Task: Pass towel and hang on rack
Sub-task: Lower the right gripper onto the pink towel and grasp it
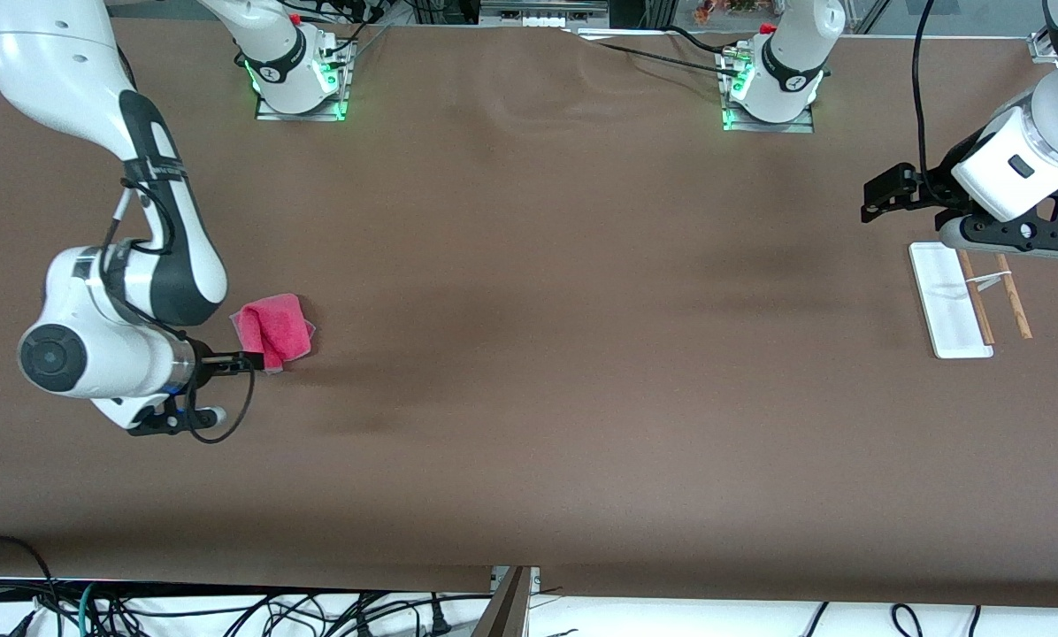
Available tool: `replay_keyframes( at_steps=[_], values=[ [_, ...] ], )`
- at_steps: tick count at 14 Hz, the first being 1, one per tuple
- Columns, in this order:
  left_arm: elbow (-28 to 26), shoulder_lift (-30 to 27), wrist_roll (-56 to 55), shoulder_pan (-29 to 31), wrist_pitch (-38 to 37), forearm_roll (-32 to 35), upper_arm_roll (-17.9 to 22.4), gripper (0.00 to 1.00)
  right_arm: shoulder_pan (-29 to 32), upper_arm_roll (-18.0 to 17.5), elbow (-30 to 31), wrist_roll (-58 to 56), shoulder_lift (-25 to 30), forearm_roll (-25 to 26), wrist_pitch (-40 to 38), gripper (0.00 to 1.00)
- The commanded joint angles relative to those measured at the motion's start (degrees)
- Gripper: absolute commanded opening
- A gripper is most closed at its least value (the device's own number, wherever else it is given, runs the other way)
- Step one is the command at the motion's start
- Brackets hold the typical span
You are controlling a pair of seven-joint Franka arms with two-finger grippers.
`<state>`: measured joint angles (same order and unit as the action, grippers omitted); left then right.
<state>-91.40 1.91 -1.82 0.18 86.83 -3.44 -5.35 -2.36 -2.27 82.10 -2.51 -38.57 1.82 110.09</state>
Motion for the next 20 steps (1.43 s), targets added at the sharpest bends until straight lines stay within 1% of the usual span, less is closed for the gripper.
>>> replay_keyframes(
  at_steps=[1, 3, 7, 15, 16, 17, 18, 19, 20],
  values=[
    [-1.41, -1.82, -0.03, -0.27, 0.53, -1.31, 0.34, 1.00, -0.36, -0.28, 0.25, 0.14, -2.03, 0.38, 3.62, 1.00],
    [-1.58, -2.17, -0.03, -0.27, 0.53, -1.57, 0.34, 1.00, -0.36, -0.28, 2.35, -0.13, -3.09, 0.55, 6.71, 1.00],
    [-3.08, -3.49, -0.03, -0.27, 1.85, -1.66, 0.34, 1.00, -0.72, -0.28, 4.99, -0.92, -3.18, 0.90, 7.07, 1.00],
    [-3.08, -3.49, -0.03, -0.27, 1.85, -1.66, 0.34, 1.00, 0.86, 0.16, 5.88, -4.87, -3.53, 0.99, 6.54, 0.99],
    [-3.08, -3.49, -0.03, -0.27, 1.85, -1.66, 0.34, 1.00, 0.95, 0.16, 5.88, -4.88, -3.53, 0.99, 6.63, 0.95],
    [-3.08, -3.49, -0.03, -0.27, 1.85, -1.66, 0.34, 1.00, 0.95, 0.16, 6.23, -4.88, -3.53, 0.99, 6.72, 0.80],
    [-3.08, -3.49, -0.03, -0.27, 1.85, -1.66, 0.34, 1.00, 0.87, 0.16, 6.41, -4.88, -3.62, 0.99, 6.80, 0.63],
    [-3.08, -3.49, -0.03, -0.27, 1.76, -1.66, 0.34, 1.00, 0.87, 0.16, 6.50, -4.79, -3.79, 0.91, 6.89, 0.49],
    [-3.08, -3.49, -0.03, -0.27, 1.76, -1.66, 0.34, 1.00, 0.87, 0.16, 6.50, -4.79, -3.80, 0.90, 6.89, 0.49]
  ],
)
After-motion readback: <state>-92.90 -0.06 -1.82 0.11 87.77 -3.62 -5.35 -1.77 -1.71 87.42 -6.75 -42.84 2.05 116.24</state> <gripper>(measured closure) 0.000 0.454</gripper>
